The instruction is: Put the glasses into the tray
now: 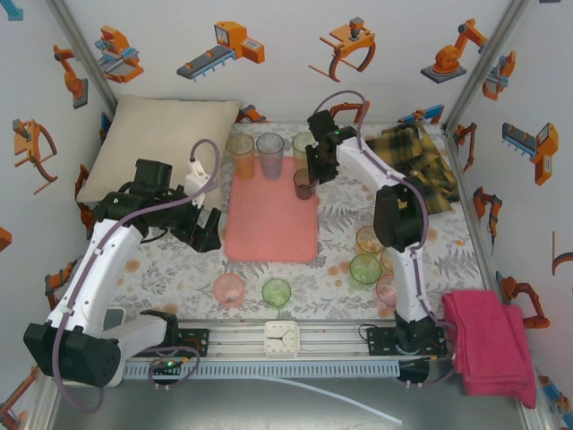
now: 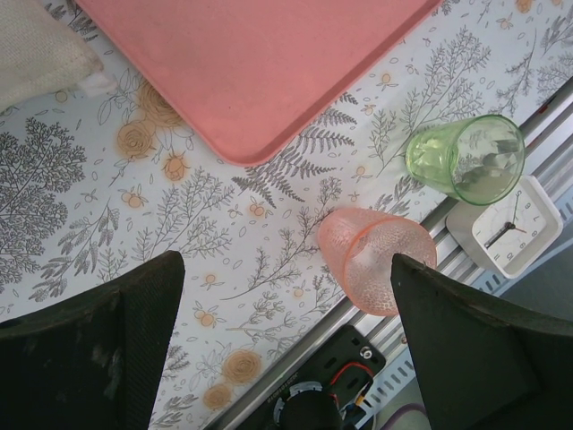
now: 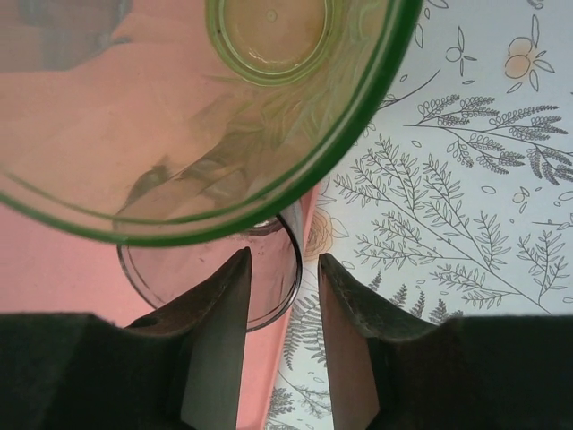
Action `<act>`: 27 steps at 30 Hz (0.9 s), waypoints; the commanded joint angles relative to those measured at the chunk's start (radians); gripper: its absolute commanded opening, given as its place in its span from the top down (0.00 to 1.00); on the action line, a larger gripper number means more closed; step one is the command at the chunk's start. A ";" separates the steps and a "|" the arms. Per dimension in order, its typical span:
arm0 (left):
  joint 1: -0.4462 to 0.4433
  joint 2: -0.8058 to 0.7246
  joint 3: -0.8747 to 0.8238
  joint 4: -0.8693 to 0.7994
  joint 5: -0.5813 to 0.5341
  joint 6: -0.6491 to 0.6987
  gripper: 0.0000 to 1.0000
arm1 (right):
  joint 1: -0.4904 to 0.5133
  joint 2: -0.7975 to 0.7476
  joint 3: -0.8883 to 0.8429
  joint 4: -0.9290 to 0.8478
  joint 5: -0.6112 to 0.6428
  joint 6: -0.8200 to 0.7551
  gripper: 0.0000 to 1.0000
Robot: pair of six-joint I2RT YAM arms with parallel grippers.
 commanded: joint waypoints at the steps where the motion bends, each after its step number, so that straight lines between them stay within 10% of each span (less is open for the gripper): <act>1: 0.005 -0.025 0.011 -0.010 0.002 0.022 0.11 | 0.009 -0.068 0.024 -0.023 -0.006 -0.004 0.63; 27: -0.076 -0.044 -0.089 -0.096 -0.049 0.162 0.13 | 0.058 -0.560 -0.371 -0.029 -0.016 0.015 0.63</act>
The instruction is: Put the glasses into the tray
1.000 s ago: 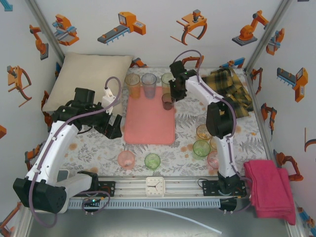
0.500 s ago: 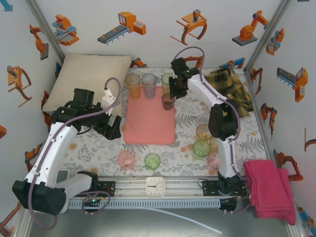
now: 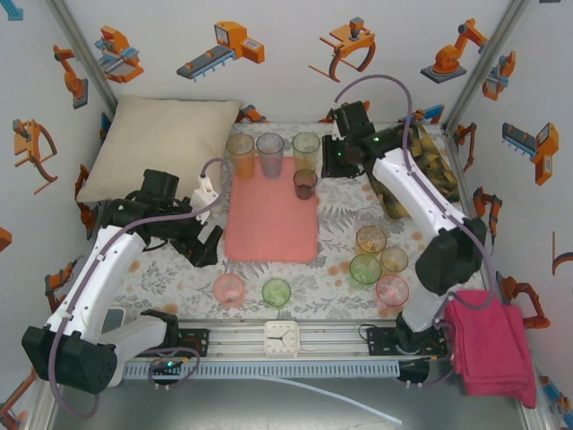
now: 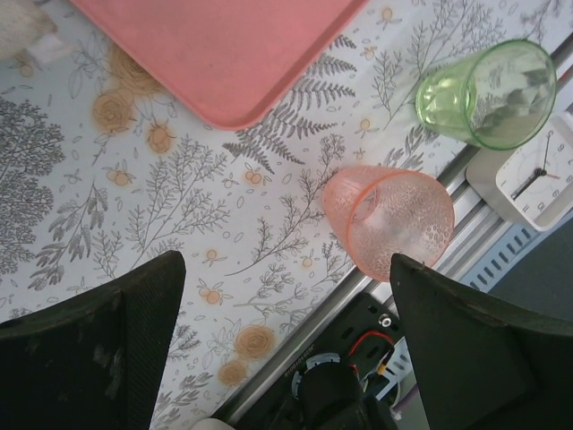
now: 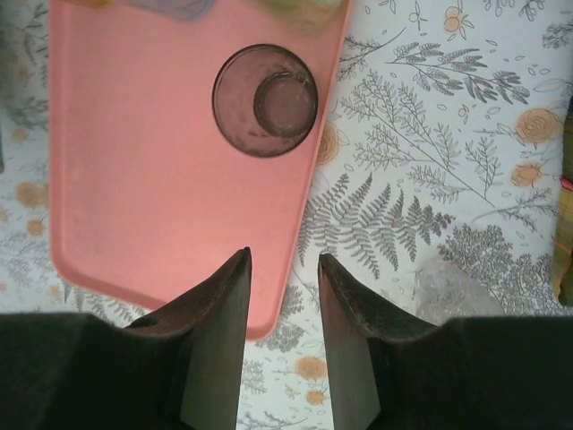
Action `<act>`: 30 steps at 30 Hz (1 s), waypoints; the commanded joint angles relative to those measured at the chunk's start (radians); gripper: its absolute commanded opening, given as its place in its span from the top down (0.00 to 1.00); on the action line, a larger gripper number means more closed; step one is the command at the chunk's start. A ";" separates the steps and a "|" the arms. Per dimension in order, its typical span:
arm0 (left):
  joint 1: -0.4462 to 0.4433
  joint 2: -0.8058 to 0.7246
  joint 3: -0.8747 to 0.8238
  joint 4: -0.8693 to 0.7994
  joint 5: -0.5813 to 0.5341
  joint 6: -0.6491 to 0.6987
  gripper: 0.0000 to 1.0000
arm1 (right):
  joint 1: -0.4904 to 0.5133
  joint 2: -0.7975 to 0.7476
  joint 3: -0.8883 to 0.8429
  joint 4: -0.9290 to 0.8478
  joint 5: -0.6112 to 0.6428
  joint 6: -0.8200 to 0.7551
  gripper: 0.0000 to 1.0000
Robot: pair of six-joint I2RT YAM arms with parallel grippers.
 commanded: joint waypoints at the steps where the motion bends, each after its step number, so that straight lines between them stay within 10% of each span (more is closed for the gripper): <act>1: -0.026 -0.007 -0.019 -0.028 -0.010 0.040 0.13 | 0.040 -0.053 -0.087 -0.017 -0.012 0.015 0.63; 13: -0.091 -0.005 -0.073 -0.014 -0.003 0.024 0.13 | 0.246 -0.176 -0.293 -0.030 -0.040 0.073 0.63; 30: -0.176 0.011 -0.173 0.100 -0.079 -0.016 0.17 | 0.273 -0.288 -0.409 0.079 0.105 0.175 0.64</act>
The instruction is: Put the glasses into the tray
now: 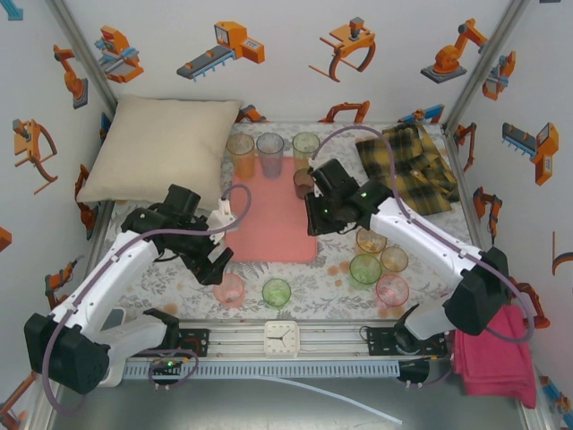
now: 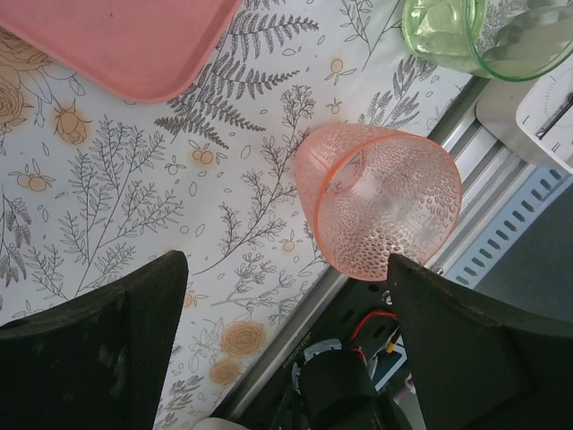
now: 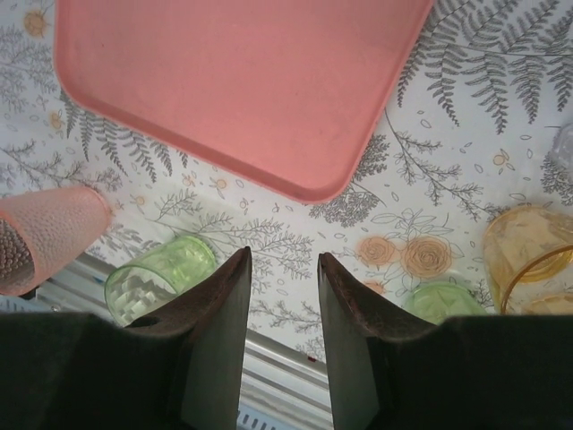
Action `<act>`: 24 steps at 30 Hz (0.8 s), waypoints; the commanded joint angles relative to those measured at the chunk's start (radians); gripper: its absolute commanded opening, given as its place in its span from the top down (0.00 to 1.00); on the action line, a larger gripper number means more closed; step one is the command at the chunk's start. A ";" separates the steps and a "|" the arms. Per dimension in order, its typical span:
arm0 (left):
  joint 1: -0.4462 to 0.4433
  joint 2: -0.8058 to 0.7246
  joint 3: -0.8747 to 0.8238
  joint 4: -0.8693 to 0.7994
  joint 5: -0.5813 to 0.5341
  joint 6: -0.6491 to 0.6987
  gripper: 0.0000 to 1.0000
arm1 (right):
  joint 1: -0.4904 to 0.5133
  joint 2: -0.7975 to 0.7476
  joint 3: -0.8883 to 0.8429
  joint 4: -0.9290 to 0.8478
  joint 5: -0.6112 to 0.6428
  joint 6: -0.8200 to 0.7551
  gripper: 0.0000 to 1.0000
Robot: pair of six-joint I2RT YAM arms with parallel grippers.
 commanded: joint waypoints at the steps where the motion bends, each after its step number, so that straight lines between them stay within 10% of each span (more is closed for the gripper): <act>1: -0.035 0.007 -0.029 0.047 -0.026 -0.023 0.18 | 0.006 -0.029 -0.006 0.018 0.082 0.040 0.64; 24: -0.177 0.087 -0.073 0.152 -0.127 -0.086 0.37 | 0.006 -0.123 -0.164 0.115 0.171 0.125 0.64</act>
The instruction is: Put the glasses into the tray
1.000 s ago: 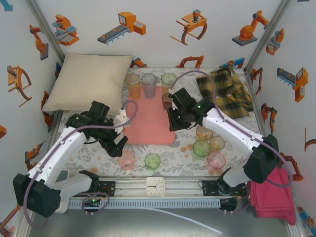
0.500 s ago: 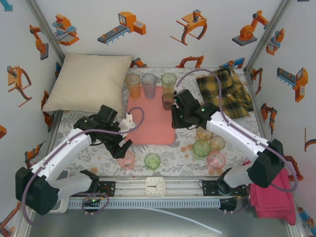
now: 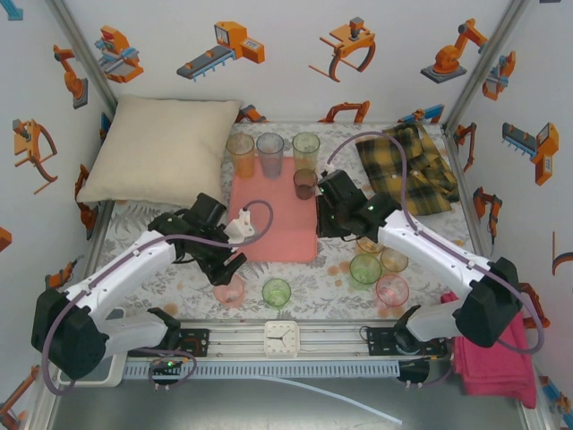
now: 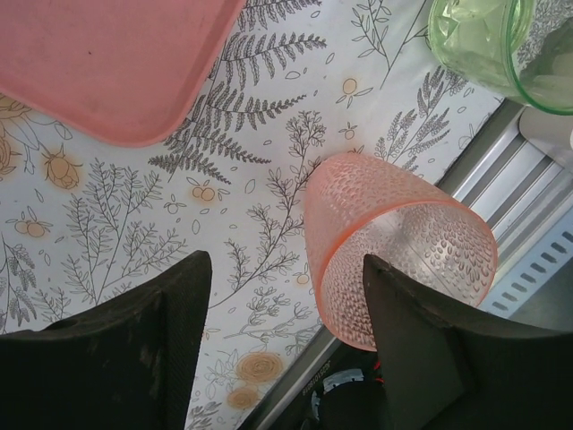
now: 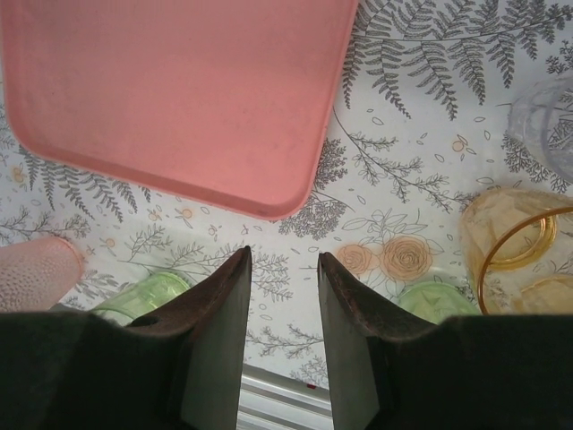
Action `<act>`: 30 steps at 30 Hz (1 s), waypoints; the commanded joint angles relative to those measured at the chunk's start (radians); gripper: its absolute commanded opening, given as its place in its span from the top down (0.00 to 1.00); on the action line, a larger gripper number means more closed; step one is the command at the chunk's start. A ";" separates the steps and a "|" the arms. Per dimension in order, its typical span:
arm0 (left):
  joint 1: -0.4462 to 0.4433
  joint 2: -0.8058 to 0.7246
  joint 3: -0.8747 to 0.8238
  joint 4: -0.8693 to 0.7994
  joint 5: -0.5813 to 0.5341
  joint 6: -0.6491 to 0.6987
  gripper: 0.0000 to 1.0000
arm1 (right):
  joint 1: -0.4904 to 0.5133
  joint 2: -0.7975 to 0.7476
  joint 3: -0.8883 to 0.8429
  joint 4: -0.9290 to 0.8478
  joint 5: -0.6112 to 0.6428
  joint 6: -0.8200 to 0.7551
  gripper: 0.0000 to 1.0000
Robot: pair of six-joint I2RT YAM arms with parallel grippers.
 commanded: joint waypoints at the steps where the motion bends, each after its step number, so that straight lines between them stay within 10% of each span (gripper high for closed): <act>1: -0.016 0.012 -0.010 0.010 -0.011 -0.016 0.38 | 0.005 -0.039 -0.019 0.026 0.049 0.028 0.64; 30: -0.036 0.036 0.001 0.021 -0.063 -0.030 0.75 | 0.006 -0.094 -0.099 0.065 0.097 0.057 0.64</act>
